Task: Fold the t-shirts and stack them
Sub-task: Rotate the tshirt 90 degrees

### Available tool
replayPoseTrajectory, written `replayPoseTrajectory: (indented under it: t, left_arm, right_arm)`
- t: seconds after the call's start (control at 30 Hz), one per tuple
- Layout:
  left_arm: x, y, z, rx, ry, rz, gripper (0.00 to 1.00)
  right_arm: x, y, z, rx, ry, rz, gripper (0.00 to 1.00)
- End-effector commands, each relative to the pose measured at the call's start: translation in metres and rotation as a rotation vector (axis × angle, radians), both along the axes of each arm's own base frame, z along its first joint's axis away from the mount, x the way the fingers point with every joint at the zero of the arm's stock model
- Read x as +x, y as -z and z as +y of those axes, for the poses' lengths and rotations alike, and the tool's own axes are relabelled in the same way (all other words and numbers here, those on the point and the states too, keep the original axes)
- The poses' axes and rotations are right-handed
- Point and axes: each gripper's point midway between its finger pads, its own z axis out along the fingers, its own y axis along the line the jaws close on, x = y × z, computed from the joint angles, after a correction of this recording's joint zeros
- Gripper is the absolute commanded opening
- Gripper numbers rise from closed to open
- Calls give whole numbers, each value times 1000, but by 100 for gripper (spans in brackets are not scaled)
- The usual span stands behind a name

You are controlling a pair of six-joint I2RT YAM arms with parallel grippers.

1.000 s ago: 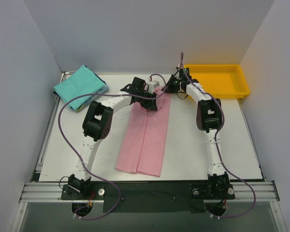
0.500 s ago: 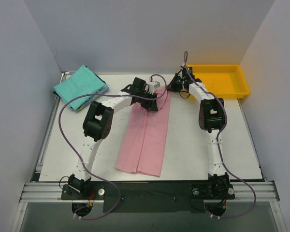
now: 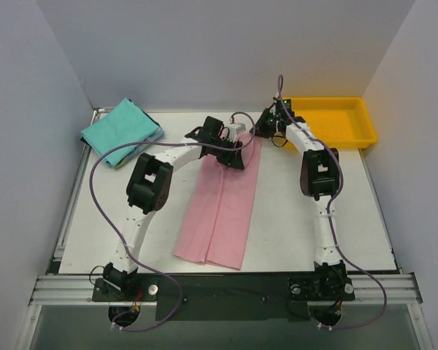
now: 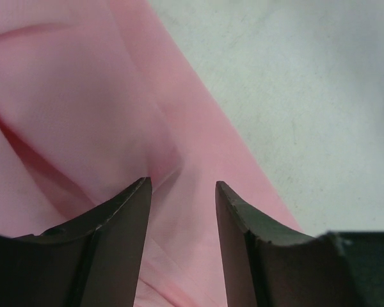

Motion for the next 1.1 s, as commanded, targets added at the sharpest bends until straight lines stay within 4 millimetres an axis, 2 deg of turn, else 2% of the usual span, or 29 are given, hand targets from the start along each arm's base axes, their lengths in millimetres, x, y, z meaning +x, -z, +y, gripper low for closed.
replayPoseTrajectory:
  t: [0.0, 0.17, 0.2, 0.23, 0.27, 0.3, 0.33, 0.37, 0.4, 0.43, 0.47, 0.5, 0.53, 0.57, 0.6, 0.63, 0.67, 0.7, 0.73, 0.77, 0.8, 0.83, 0.87, 0.9, 0.93, 0.97, 1.0, 1.03, 1.07]
  left_arm:
    - [4, -84, -27, -154, 60, -81, 56]
    - [4, -129, -28, -194, 93, -140, 59]
    - [4, -144, -28, -205, 101, -170, 59]
    - [0, -147, -25, -197, 117, -174, 60]
    - [-1, -165, -24, -205, 128, -210, 60]
    - [-5, -167, -18, -187, 152, -222, 60]
    - [-9, -184, -14, -192, 160, -243, 60]
    - [-15, -185, -8, -165, 207, -276, 60]
    - [-26, -196, 2, -145, 224, -268, 61]
    - [-33, -208, 11, -130, 270, -327, 61]
    - [-46, -204, 20, -95, 293, -287, 61]
    - [-55, -212, 31, -69, 346, -347, 61]
    - [-75, -205, 45, -26, 387, -300, 61]
    - [-84, -206, 58, 12, 442, -354, 61]
    - [-104, -203, 74, 50, 485, -318, 61]
    - [-118, -202, 90, 78, 553, -365, 61]
    - [-139, -196, 105, 103, 593, -314, 61]
    - [-159, -191, 123, 115, 669, -346, 61]
    - [-177, -183, 138, 134, 757, -355, 61]
    - [-205, -170, 159, 153, 807, -331, 61]
    - [-216, -159, 174, 191, 896, -375, 60]
    - [-247, -142, 193, 210, 945, -345, 60]
    - [-258, -126, 209, 254, 1035, -374, 60]
    - [-283, -108, 226, 268, 1069, -342, 60]
    - [-282, -98, 233, 312, 1096, -383, 61]
    - [-298, -82, 244, 323, 1108, -357, 61]
    - [-294, -73, 245, 347, 1122, -404, 61]
    - [-308, -60, 251, 350, 1147, -402, 61]
    - [-298, -54, 245, 363, 1139, -481, 63]
  right_arm:
    - [5, -57, 1, -8, -21, -109, 21]
    - [-1, -106, 3, -19, -40, -179, 35]
    - [-7, -109, 3, -34, -48, -171, 39]
    - [-13, -131, 2, -55, -60, -204, 41]
    - [-25, -128, 0, -83, -63, -167, 44]
    - [-35, -153, -3, -105, -68, -201, 45]
    - [-54, -143, -9, -143, -69, -145, 47]
    - [-69, -168, -12, -160, -67, -170, 48]
    - [-92, -151, -20, -210, -61, -102, 50]
    - [-109, -178, -27, -232, -35, -136, 51]
    - [-138, -151, -29, -274, -61, -53, 52]
    - [-158, -169, -36, -307, -46, -77, 53]
    - [-188, -146, -34, -352, -92, 3, 55]
    - [-208, -156, -39, -384, -85, -5, 56]
    - [-244, -146, -38, -411, -124, 51, 56]
    - [-261, -141, -35, -420, -143, 76, 56]
    - [-295, -129, -32, -417, -171, 130, 57]
    - [-313, -122, -27, -393, -188, 164, 57]
    - [-344, -108, -22, -375, -203, 212, 57]
    - [-375, -86, -15, -387, -251, 271, 57]
    - [-389, -86, -11, -369, -232, 279, 57]
    - [-416, -67, -5, -399, -282, 320, 57]
    - [-428, -65, 0, -382, -269, 337, 57]
    - [-453, -48, 2, -404, -310, 386, 57]
    - [-462, -43, 8, -374, -294, 397, 57]
    - [-480, -32, 16, -367, -334, 412, 57]
    - [-489, -29, 21, -346, -327, 422, 57]
    - [-501, -20, 27, -330, -333, 432, 57]
    - [-506, -18, 31, -318, -331, 429, 57]
